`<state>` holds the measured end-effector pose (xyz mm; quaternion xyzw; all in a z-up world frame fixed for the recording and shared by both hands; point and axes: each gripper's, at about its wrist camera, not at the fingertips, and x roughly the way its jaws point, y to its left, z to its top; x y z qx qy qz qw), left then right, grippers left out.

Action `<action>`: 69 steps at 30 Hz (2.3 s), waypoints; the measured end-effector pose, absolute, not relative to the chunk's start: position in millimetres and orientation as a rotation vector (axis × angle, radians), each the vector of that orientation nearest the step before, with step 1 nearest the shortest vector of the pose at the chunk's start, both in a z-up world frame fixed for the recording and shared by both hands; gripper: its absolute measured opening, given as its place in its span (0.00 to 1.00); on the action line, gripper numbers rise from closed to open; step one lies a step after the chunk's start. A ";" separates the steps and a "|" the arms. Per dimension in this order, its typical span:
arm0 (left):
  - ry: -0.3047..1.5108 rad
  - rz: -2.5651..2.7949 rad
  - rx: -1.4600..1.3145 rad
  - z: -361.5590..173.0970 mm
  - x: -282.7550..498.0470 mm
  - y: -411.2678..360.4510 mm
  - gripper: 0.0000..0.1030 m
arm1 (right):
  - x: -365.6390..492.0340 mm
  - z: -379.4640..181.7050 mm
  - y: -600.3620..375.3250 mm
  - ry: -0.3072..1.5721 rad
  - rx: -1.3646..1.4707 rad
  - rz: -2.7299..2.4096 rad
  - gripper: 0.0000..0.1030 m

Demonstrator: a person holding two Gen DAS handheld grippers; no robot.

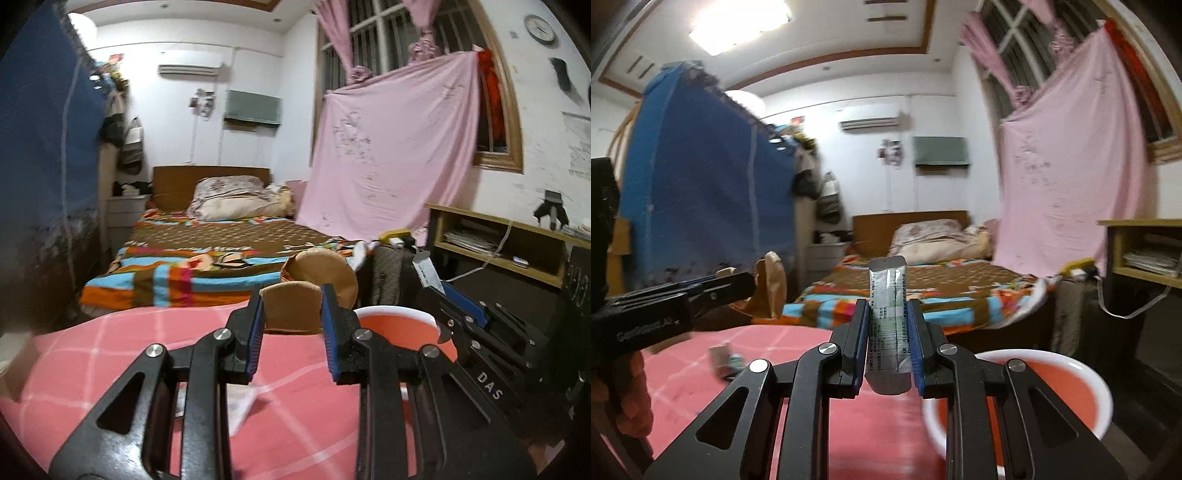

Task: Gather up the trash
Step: 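Carry cup and tube over the bucket and open both tools, then withdraw both open tools from the bucket toward the blanket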

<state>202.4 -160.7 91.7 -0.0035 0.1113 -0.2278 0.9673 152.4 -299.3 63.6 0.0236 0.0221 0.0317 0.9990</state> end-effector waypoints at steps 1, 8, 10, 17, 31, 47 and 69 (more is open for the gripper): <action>0.224 -0.471 -0.001 91.7 202.4 -167.7 0.09 | 153.4 62.7 -308.4 0.043 0.062 0.043 0.18; 0.261 -0.556 0.008 88.9 216.1 -216.2 0.09 | 155.1 54.2 -357.2 0.054 0.134 -0.064 0.18; 0.278 -0.570 0.011 88.2 219.8 -227.3 0.09 | 154.6 51.9 -367.0 0.055 0.147 -0.083 0.18; 0.351 -0.603 0.025 75.7 233.3 -258.2 0.09 | 150.7 43.6 -391.3 0.067 0.209 -0.127 0.18; 0.600 -0.588 -0.008 40.1 267.8 -296.2 0.09 | 172.7 16.4 -422.3 0.239 0.313 -0.164 0.18; 0.746 -0.579 -0.034 20.1 284.9 -300.9 0.22 | 181.2 3.1 -422.3 0.344 0.334 -0.190 0.19; 0.592 -0.385 -0.148 41.8 253.3 -221.0 0.49 | 180.2 19.7 -401.2 0.259 0.262 -0.140 0.44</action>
